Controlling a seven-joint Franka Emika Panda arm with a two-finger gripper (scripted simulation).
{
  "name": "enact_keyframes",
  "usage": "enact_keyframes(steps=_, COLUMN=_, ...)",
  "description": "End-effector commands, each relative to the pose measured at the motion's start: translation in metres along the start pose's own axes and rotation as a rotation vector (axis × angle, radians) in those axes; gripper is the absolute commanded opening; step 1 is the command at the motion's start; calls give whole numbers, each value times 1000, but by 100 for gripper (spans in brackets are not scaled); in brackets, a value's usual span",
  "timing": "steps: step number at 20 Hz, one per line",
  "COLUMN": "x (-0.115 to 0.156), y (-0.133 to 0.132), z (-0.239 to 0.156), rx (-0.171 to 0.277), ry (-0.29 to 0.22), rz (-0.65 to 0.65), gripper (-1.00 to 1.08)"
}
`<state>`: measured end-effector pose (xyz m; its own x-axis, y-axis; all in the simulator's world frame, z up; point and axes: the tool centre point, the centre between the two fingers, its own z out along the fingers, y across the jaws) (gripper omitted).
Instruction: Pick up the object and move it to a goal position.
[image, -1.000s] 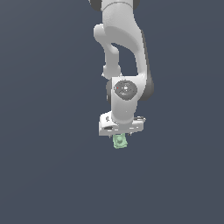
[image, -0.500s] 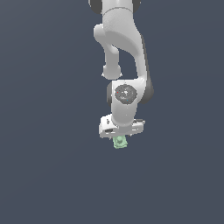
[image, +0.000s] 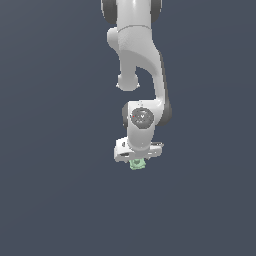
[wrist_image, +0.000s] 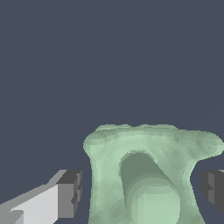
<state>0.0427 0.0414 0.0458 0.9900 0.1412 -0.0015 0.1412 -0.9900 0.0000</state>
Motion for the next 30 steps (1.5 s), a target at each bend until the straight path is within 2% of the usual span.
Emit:
enact_keyframes(steps=1, x=1, y=0, z=6, rx=0, ry=1, rz=0, gripper=100)
enact_keyframes(steps=4, x=2, y=0, z=7, rx=0, ry=1, rz=0, gripper=100)
enact_keyframes(steps=5, x=2, y=0, z=7, rx=0, ry=1, rz=0, gripper=-100)
enact_keyframes(steps=20, x=1, y=-2, z=1, rx=0, ry=1, rz=0, gripper=-100)
enact_keyframes(steps=30, x=-9, y=-16, z=-52, rx=0, ry=1, rz=0, gripper=-100)
